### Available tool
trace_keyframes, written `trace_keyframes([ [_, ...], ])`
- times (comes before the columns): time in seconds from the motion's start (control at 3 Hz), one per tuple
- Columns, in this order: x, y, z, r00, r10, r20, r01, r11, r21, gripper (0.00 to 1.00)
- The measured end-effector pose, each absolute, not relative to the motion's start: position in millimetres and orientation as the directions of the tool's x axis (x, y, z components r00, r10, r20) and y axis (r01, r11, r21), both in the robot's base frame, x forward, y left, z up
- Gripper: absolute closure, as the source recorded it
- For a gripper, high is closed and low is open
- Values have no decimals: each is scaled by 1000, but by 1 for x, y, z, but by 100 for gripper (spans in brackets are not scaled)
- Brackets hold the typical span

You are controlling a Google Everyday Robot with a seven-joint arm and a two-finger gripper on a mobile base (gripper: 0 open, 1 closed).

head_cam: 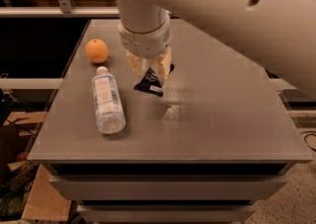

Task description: Move rxbar blueberry near blue plastic bottle

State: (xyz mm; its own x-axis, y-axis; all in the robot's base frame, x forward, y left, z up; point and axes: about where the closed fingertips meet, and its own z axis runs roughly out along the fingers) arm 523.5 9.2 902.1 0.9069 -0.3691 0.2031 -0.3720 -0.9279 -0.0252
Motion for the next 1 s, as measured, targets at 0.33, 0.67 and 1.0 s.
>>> trace_keyframes([
  [0.33, 518, 42, 895, 950, -260, 175, -263, -965, -4, 100],
  [0.67, 515, 63, 890, 970, -197, 141, -198, -980, -2, 83],
  [1.0, 518, 73, 887, 978, -172, 115, -171, -985, -11, 59],
])
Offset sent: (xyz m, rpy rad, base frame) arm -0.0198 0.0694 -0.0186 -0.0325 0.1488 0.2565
